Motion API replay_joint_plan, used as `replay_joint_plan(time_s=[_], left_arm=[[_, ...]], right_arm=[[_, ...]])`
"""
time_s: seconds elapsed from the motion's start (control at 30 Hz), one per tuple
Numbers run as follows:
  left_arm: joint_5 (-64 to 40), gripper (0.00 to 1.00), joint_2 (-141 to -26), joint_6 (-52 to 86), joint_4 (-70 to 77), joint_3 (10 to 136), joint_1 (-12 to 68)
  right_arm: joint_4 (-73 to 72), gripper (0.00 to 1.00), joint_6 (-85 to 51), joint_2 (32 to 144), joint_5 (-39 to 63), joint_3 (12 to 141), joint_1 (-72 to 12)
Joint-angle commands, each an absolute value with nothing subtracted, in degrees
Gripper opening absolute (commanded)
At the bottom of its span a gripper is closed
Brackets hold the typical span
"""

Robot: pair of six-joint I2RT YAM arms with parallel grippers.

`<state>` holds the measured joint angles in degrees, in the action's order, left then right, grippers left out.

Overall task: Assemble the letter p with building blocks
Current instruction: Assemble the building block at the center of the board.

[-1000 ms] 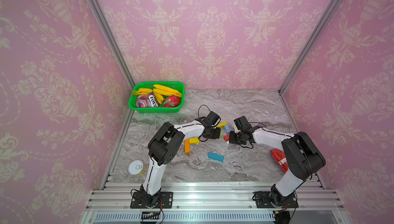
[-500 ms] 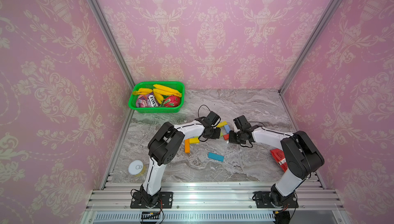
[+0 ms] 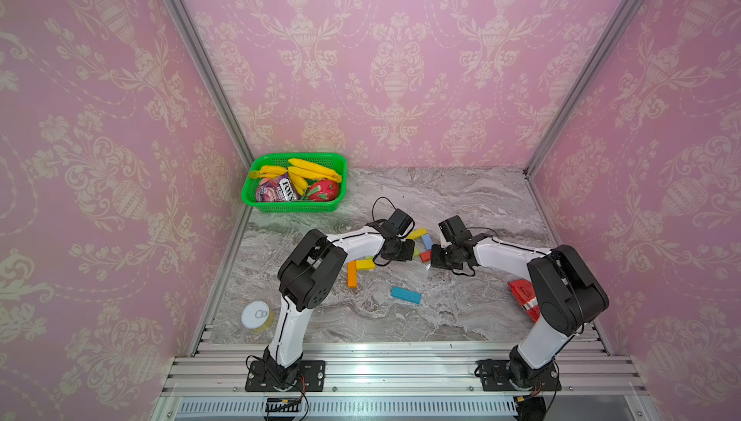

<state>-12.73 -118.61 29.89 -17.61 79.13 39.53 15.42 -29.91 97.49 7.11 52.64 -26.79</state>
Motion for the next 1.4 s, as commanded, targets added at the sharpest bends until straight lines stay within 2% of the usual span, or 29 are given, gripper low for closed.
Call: replay_joint_plan(time_s=[0.0, 0.43, 1.37], left_arm=[[-11.42, 0.00, -116.98, 29.62, -20.00, 78.93, 39.14], [-10.92, 0.00, -115.49, 29.53, -19.78, 78.13, 39.03], [-10.54, 0.00, -114.87, 29.53, -20.44, 77.69, 38.80]], right_arm=[[19.83, 0.17, -28.21, 95.44, 3.88, 51.42, -25.76], [17.72, 0.16, -28.16, 98.16, 7.29, 52.82, -24.26], [16.74, 0.16, -28.11, 101.45, 6.70, 53.67, -24.01]])
